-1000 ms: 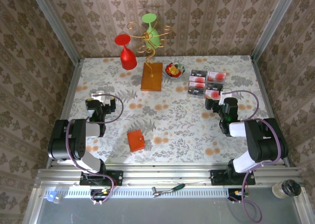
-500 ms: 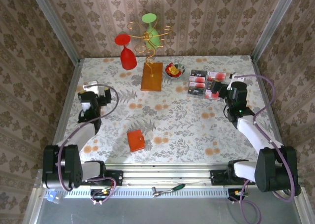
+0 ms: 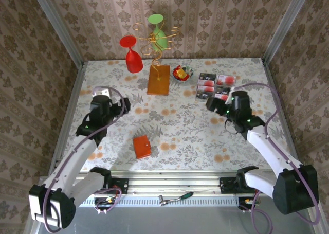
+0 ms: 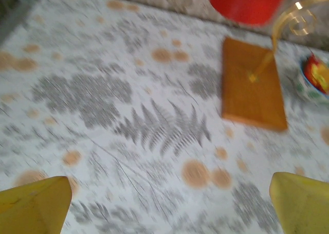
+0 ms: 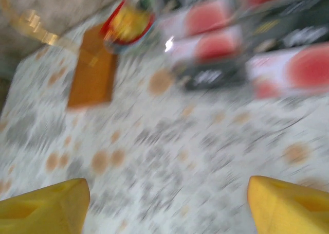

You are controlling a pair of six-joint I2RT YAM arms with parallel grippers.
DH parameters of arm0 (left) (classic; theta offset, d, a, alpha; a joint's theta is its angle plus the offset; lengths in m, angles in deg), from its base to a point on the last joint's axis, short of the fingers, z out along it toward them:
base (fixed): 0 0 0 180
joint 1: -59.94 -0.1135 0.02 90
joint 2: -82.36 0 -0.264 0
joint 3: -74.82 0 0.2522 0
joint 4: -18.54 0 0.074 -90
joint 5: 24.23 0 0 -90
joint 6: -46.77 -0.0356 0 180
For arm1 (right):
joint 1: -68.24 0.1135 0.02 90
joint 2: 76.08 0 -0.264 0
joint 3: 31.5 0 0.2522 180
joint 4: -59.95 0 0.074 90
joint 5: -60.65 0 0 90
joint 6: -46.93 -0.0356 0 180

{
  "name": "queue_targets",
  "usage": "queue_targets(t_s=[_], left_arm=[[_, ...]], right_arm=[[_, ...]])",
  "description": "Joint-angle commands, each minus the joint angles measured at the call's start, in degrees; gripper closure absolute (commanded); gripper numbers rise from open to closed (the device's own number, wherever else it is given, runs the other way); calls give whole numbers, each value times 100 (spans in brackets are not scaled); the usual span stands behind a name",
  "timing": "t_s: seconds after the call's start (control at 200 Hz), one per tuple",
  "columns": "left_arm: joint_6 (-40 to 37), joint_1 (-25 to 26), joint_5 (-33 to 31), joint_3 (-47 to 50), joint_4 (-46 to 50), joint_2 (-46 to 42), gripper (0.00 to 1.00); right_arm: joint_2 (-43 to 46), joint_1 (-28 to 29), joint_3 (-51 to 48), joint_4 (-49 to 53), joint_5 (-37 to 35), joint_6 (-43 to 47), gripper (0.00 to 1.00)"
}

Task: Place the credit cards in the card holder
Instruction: Pick up the card holder from the bottom-center of the table.

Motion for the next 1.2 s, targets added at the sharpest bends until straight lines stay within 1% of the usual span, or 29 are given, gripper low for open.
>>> queue_targets(t_s=[0.0,0.065,0.09,0.24,0.305,0.44,0.52,0.68,0.8,1.02,1.195], left_arm=[[713,451,-78,250,1106,-306,0],[935,658,-210,421,1287,-405,0],[1018,875,-256,502,1338,-426,0],[1605,1413,-703,914,1549,-509,0],[1912,1631,-975,1079,1621,-502,0],[2274,2060,-1450,1328,1772,-491,0],[2456,2222,-1612,1418,1900,-496,0],[2580,2380,-1684,1572,1936,-562,0],[2635,2448,-1772,1615,1970,-609,0],[2674,2537,-1840,1642,2000,-650,0],[2688,2584,-1861,1634,1981,-660,0]], right_arm=[[-18,951,-236,118,381,-616,22],[-216,1616,-351,-146,347,-944,28],[-310,1844,-391,-256,313,-1112,30],[-1066,3074,-450,-858,40,-1974,42],[-1446,3504,-390,-1164,34,-2234,48],[-2302,4128,-175,-1741,34,-2694,54],[-2733,4353,-15,-2039,138,-2908,59],[-3266,4615,189,-2579,286,-3264,59],[-3524,4755,393,-2650,306,-3327,59],[-3924,4859,639,-2821,375,-3466,59],[-4059,4868,716,-2868,400,-3514,59]])
